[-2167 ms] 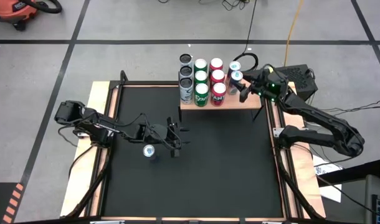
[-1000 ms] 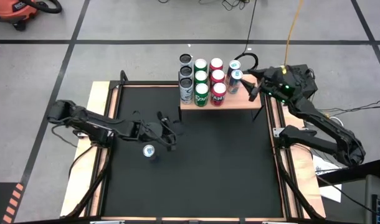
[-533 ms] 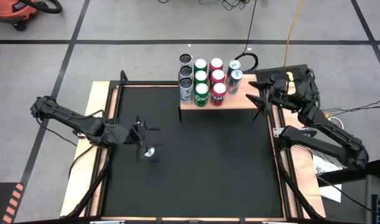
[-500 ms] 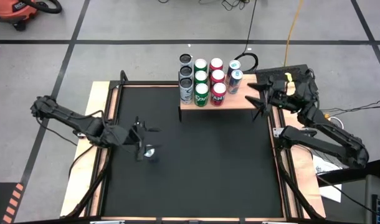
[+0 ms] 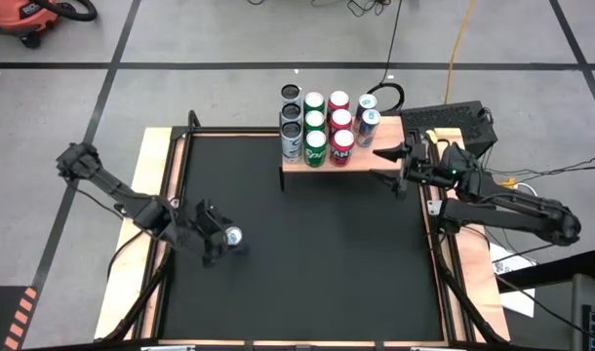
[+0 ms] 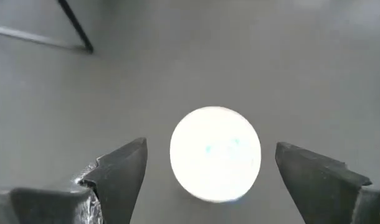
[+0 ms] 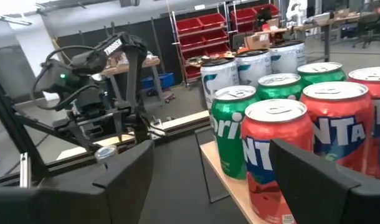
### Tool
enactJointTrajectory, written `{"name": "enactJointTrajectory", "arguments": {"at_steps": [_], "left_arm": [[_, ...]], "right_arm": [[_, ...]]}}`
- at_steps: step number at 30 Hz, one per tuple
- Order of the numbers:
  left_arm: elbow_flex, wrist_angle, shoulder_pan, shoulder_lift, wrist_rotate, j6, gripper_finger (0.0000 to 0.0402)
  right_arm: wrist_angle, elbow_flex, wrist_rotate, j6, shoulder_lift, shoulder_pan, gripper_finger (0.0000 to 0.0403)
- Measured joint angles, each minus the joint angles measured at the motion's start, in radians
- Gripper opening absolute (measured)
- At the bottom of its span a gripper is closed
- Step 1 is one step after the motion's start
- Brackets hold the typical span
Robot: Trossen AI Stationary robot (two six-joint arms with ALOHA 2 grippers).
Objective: Place canned beverage on shelf
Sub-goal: Put the blue soda can on the shelf aligned with the other blue soda can
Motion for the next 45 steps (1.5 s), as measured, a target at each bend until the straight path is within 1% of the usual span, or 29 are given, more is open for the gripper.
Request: {"name": "enactJointTrajectory", "arguments": {"at_steps": [3,7,11,13,17,25,29,33,37,39,43,45], "left_arm": [[0.000,-0.039,-0.033,0.028,-0.008,-0.025,0.0354],[0.000,-0.039,-0.061,0.083,-0.006,0.008,0.0354],[0.000,-0.038,-0.057,0.144,-0.034,0.029,0.0354],[0.000,-0.033,-0.044,0.170,-0.037,0.030,0.0354],[0.000,-0.002,-0.021,0.205,-0.034,0.042,0.0340],[0.000,0.082,0.014,0.225,-0.012,0.108,0.0255],[0.000,0.098,0.038,0.225,-0.007,0.107,0.0226],[0.000,0.140,0.066,0.225,-0.007,0.106,0.0223],[0.000,0.192,0.094,0.225,-0.009,0.107,0.0224],[0.000,0.222,0.107,0.225,-0.010,0.106,0.0224],[0.000,0.270,0.128,0.225,-0.026,0.106,0.0224],[0.000,0.290,0.141,0.226,-0.029,0.106,0.0224]], "right_arm": [[0.012,-0.006,0.026,-0.005,0.000,0.030,0.0301],[0.033,-0.007,0.027,0.002,0.010,0.063,0.0301],[0.064,-0.007,0.028,0.013,0.034,0.097,0.0301],[0.065,-0.007,0.046,0.015,0.051,0.116,0.0301],[0.065,-0.007,0.110,0.030,0.091,0.160,0.0301],[0.071,-0.007,0.223,0.032,0.165,0.259,0.0301],[0.092,-0.007,0.272,0.032,0.201,0.320,0.0301],[0.108,-0.007,0.368,0.032,0.234,0.390,0.0301],[0.099,-0.007,0.520,0.036,0.264,0.467,0.0301],[0.099,-0.007,0.574,0.037,0.283,0.501,0.0301],[0.106,-0.007,0.629,0.071,0.337,0.554,0.0301],[0.110,-0.007,0.632,0.092,0.373,0.575,0.0301]]}}
